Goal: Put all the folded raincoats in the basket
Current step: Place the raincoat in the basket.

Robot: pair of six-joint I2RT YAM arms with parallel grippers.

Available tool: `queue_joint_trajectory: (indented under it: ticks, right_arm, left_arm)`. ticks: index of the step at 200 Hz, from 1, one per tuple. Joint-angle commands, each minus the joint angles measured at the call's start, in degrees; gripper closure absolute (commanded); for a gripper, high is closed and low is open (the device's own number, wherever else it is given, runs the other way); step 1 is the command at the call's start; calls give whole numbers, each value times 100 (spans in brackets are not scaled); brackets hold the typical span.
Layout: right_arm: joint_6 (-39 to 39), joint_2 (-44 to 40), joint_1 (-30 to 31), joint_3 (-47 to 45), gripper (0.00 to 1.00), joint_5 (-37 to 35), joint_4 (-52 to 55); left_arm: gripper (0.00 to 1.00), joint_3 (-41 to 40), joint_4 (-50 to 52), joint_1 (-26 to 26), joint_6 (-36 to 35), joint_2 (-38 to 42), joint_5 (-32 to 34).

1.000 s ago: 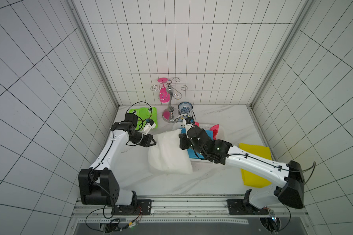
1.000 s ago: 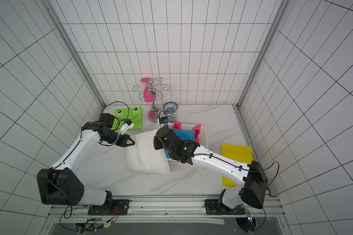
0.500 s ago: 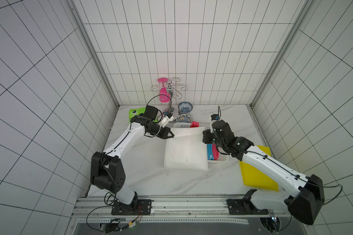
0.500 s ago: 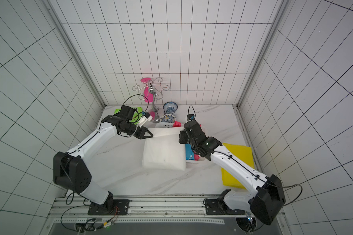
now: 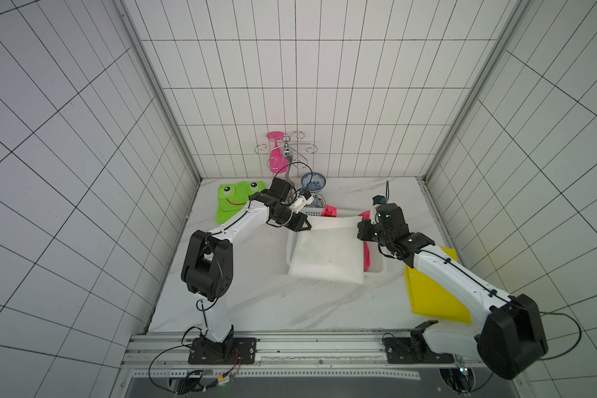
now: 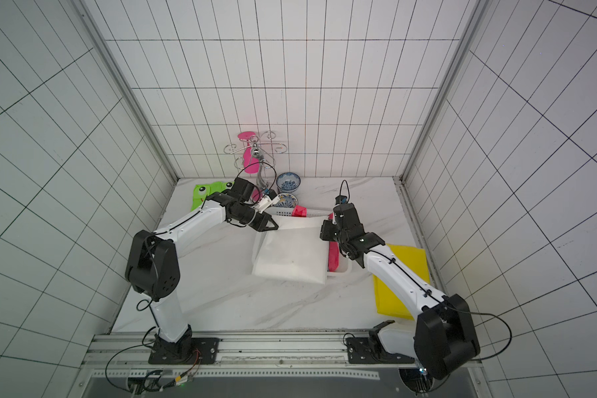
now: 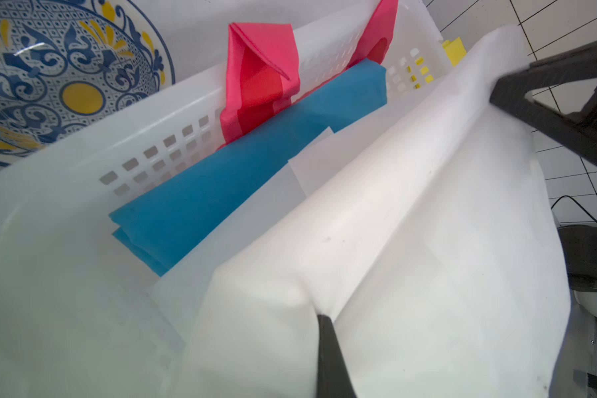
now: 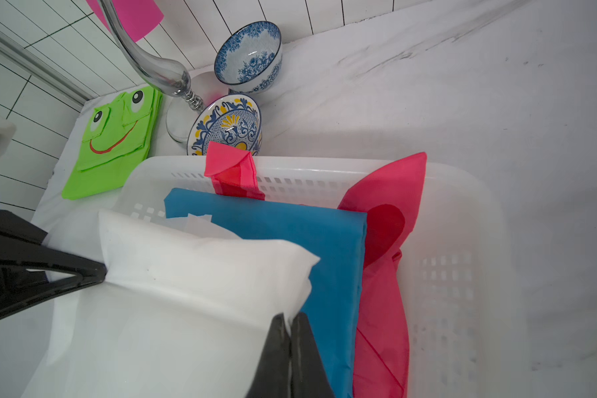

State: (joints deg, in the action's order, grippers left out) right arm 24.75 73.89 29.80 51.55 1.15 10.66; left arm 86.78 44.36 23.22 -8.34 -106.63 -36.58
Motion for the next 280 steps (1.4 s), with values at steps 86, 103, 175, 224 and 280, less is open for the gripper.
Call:
queue_joint_trajectory:
  ticks: [86,103,175,224,280]
  right_arm:
    - [-563,1039,-866,-206,100,144,-1162]
    - [-605,1041,-921,-267,100,148,-1206]
    - [-767,1267,-959,-247,100,620,-1203]
    - [-439,1419,-900,-233,92,1048,-1312]
    - [-377,707,-888,201,65,389,-106]
  left_arm:
    - [92,210,-449,7,-111,-451,1076]
    - [89,232,-471,22,-120,-463,1151]
    - [81,628,25,42,-302,-459,1407]
    - [76,351,125,93,-373,409,915]
    - [69,-217,-166,821,-804,737,931]
